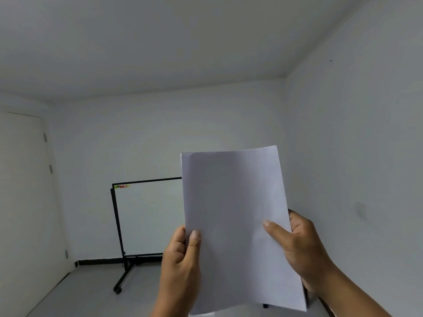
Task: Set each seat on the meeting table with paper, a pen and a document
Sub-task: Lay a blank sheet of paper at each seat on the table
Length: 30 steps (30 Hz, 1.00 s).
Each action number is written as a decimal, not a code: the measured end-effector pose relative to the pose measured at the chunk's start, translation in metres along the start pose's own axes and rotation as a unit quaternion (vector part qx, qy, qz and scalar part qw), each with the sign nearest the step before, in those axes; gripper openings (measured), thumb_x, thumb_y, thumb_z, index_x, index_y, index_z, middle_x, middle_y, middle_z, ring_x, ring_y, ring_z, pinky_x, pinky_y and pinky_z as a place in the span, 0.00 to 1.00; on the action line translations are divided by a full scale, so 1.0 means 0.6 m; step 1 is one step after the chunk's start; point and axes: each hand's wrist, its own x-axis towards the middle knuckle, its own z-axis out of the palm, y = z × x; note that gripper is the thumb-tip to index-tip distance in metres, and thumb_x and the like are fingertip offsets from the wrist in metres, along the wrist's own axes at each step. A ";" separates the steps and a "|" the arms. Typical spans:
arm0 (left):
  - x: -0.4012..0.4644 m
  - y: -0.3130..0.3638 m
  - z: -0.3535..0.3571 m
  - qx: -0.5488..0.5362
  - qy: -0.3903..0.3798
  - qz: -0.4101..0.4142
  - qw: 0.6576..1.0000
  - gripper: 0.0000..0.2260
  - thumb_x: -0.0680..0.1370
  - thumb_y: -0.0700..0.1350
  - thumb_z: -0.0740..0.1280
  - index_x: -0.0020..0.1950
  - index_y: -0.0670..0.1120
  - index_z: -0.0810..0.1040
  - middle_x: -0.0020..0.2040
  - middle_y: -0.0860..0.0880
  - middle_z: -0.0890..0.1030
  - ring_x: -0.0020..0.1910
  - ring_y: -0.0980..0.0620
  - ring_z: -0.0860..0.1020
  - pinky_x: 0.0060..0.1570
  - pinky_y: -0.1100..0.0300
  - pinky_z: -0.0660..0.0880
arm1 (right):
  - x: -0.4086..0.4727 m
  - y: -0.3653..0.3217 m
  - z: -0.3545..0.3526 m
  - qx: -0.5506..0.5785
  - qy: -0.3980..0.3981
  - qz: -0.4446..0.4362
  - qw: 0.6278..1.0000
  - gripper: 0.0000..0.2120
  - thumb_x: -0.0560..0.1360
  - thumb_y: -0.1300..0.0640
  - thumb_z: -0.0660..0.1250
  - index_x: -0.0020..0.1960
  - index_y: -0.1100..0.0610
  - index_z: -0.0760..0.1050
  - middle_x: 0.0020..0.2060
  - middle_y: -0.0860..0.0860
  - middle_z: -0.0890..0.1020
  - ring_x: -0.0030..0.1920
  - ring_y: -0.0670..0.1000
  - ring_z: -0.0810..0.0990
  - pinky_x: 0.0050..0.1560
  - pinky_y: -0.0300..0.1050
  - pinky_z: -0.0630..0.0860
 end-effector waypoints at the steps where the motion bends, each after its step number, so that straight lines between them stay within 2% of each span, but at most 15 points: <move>1: 0.029 -0.020 0.017 0.000 0.000 -0.003 1.000 0.11 0.87 0.38 0.62 0.58 0.44 0.85 0.49 0.45 0.90 0.46 0.52 0.86 0.46 0.58 0.84 | 0.041 0.016 -0.006 -0.001 -0.004 -0.004 1.000 0.09 0.83 0.64 0.68 0.57 0.55 0.85 0.51 0.50 0.90 0.53 0.53 0.89 0.64 0.62 0.82; 3: 0.085 -0.053 0.042 0.007 0.010 -0.012 1.000 0.10 0.88 0.40 0.62 0.57 0.44 0.84 0.50 0.44 0.89 0.47 0.50 0.86 0.49 0.52 0.83 | 0.118 0.044 -0.011 -0.013 -0.013 -0.012 1.000 0.09 0.83 0.63 0.69 0.58 0.54 0.85 0.52 0.47 0.90 0.55 0.50 0.89 0.65 0.60 0.81; 5: 0.146 -0.091 0.060 0.015 0.024 -0.012 1.000 0.10 0.88 0.41 0.62 0.58 0.44 0.84 0.51 0.45 0.89 0.48 0.50 0.86 0.48 0.55 0.83 | 0.201 0.077 -0.010 -0.024 -0.033 -0.015 0.999 0.08 0.83 0.61 0.69 0.58 0.52 0.85 0.52 0.46 0.90 0.55 0.51 0.88 0.64 0.61 0.82; 7: 0.195 -0.114 0.065 0.022 0.030 -0.015 0.999 0.09 0.88 0.41 0.62 0.57 0.43 0.83 0.50 0.45 0.89 0.46 0.51 0.85 0.45 0.57 0.82 | 0.263 0.104 -0.005 -0.026 -0.039 -0.004 0.999 0.08 0.83 0.59 0.70 0.57 0.50 0.86 0.52 0.47 0.90 0.55 0.54 0.88 0.63 0.65 0.82; 10: 0.273 -0.171 0.064 0.043 0.047 -0.019 0.998 0.09 0.88 0.42 0.63 0.56 0.44 0.83 0.49 0.44 0.88 0.44 0.50 0.83 0.45 0.54 0.80 | 0.354 0.164 0.017 -0.024 -0.067 0.005 0.997 0.06 0.83 0.55 0.71 0.57 0.48 0.85 0.53 0.51 0.89 0.55 0.62 0.87 0.62 0.69 0.81; 14: 0.381 -0.260 0.049 0.045 0.054 -0.021 0.997 0.08 0.88 0.42 0.64 0.57 0.45 0.83 0.50 0.48 0.89 0.47 0.53 0.86 0.45 0.61 0.82 | 0.473 0.249 0.070 -0.013 -0.083 0.021 0.996 0.09 0.84 0.58 0.68 0.61 0.50 0.84 0.55 0.46 0.89 0.57 0.51 0.88 0.64 0.63 0.82; 18: 0.521 -0.358 0.014 0.058 0.055 -0.026 0.996 0.08 0.88 0.43 0.64 0.59 0.47 0.83 0.53 0.51 0.90 0.51 0.53 0.87 0.45 0.64 0.80 | 0.608 0.321 0.151 -0.038 -0.096 0.023 0.994 0.10 0.84 0.59 0.68 0.62 0.49 0.83 0.56 0.43 0.89 0.57 0.47 0.88 0.66 0.58 0.81; 22: 0.679 -0.425 -0.021 0.044 0.065 -0.030 0.996 0.09 0.88 0.42 0.63 0.60 0.48 0.83 0.54 0.53 0.90 0.54 0.53 0.88 0.48 0.63 0.82 | 0.752 0.361 0.235 -0.054 -0.091 0.021 0.994 0.09 0.84 0.59 0.68 0.60 0.49 0.84 0.53 0.43 0.89 0.54 0.47 0.89 0.64 0.59 0.83; 30: 0.925 -0.509 -0.087 0.082 0.085 -0.022 0.993 0.09 0.88 0.43 0.63 0.58 0.49 0.83 0.54 0.54 0.89 0.53 0.54 0.87 0.48 0.63 0.80 | 0.983 0.452 0.375 -0.033 -0.109 0.028 0.993 0.09 0.83 0.58 0.69 0.59 0.47 0.84 0.54 0.44 0.89 0.56 0.49 0.88 0.66 0.62 0.81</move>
